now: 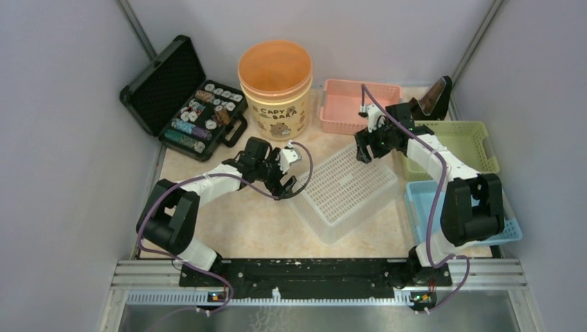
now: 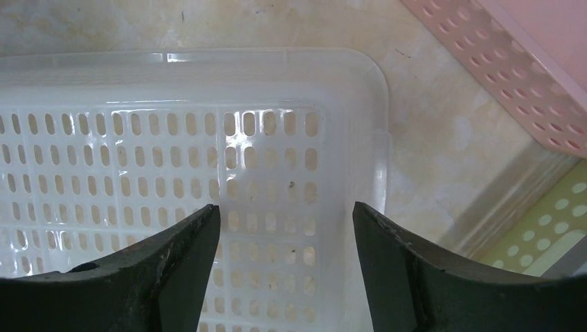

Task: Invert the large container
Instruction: Move the container to the corner of the board.

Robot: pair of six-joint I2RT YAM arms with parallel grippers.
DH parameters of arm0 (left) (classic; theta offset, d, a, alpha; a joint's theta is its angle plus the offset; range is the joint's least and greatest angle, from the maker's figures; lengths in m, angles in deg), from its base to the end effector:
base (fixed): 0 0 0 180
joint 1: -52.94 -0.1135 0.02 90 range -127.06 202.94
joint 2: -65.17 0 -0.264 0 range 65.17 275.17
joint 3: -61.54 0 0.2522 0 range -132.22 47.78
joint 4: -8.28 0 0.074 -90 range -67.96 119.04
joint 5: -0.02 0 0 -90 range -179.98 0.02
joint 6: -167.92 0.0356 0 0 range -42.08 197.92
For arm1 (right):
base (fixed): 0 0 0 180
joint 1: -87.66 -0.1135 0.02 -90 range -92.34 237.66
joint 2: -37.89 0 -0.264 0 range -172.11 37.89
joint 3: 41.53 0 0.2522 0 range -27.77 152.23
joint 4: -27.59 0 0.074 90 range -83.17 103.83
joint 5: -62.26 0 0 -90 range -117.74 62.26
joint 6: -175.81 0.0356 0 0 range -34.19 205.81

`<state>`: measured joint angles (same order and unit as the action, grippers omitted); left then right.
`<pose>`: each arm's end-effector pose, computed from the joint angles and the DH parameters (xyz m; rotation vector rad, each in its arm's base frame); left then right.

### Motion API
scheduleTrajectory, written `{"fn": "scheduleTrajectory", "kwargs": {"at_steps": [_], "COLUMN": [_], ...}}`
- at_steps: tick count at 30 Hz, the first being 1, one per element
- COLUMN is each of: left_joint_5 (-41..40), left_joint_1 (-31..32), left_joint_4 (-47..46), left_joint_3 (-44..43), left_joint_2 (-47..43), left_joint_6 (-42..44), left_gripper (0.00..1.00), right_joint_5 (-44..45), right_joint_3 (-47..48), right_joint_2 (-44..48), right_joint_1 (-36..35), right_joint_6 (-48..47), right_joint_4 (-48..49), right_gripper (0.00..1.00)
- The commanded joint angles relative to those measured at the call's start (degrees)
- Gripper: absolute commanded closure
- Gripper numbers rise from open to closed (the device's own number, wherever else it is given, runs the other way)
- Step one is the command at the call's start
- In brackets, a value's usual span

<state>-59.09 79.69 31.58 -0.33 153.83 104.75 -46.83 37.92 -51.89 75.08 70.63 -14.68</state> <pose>0.2651 -0.1541 0.1836 1.2808 2.0090 -0.6544 0.3220 0.0838 0.2468 -0.7247 2.3503 0.3939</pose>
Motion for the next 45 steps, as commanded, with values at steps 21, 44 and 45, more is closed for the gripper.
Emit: {"fn": "scheduleTrajectory", "kwargs": {"at_steps": [21,44,45], "left_joint_5": [-18.30,-0.85,-1.82], "left_joint_1": [-9.06,0.99,2.12], "left_joint_4": [-9.17,2.31,2.37], "left_joint_3": [-0.87,-8.69,-9.15], "left_joint_2": [-5.69,-12.07,-10.97], "left_joint_6": [-5.65,9.43,9.57], "left_gripper": [0.01,0.01,0.01], "right_joint_5": [-9.17,5.16,6.88], "right_joint_3": [0.71,2.81,2.65], "right_joint_2": [0.70,13.50,14.25], "right_joint_1": [0.64,3.09,3.09], "right_joint_6": [4.71,-4.40,-5.19], "right_joint_4": [-0.50,-4.22,-4.41], "right_gripper": [0.36,0.26,0.27]}}
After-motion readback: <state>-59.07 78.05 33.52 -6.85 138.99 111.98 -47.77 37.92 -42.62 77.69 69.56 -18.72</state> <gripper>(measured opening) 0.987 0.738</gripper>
